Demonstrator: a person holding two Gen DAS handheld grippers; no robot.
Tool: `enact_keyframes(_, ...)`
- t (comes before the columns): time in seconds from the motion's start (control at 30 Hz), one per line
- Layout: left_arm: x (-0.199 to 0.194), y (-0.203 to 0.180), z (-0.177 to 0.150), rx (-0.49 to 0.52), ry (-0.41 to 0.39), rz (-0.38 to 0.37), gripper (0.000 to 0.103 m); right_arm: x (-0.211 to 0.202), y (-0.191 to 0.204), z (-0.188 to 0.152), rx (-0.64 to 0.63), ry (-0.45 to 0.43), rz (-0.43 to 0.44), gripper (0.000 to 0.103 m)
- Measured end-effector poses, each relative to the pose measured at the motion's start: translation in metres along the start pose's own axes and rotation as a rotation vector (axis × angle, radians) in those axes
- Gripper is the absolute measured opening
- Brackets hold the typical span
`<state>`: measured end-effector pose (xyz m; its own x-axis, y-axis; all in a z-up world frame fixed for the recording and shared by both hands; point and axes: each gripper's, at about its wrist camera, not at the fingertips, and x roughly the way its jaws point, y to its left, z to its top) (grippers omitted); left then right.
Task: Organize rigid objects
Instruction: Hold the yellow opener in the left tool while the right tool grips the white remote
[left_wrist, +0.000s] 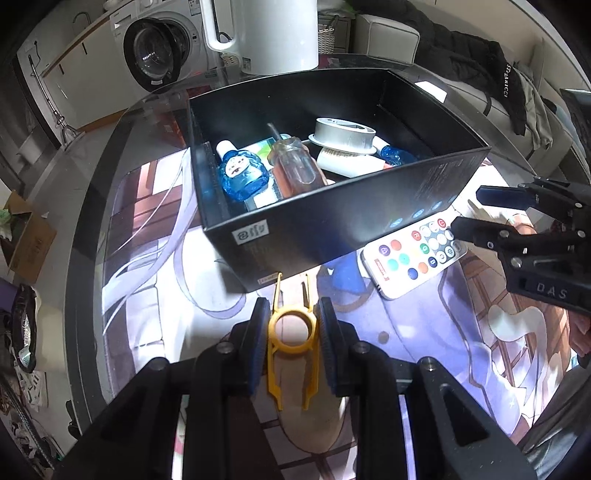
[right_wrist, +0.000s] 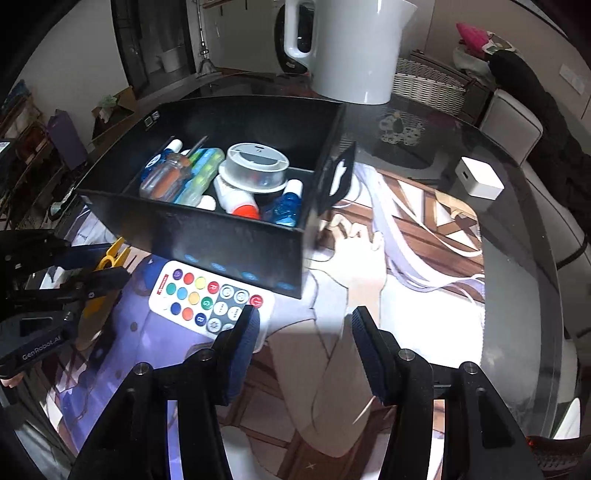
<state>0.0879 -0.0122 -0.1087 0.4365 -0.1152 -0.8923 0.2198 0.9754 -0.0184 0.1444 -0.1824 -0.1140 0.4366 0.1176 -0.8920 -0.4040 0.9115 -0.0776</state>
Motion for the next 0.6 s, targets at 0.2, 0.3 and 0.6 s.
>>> enact_keyframes(0.2, 0.003, -0.005, 0.007, 0.001, -0.007, 0.004, 0.027, -0.003, -0.015, 0.001, 0.029, -0.004, -0.065, 0.053)
enact_keyframes(0.3, 0.005, -0.01, 0.009, 0.01, -0.011, 0.01, 0.034, -0.002, -0.023, 0.003, 0.03, -0.006, -0.08, 0.053)
enact_keyframes(0.6, 0.005, -0.02, 0.012, 0.021, -0.007, 0.015, 0.033, 0.001, -0.002, -0.01, -0.013, 0.037, -0.003, 0.052)
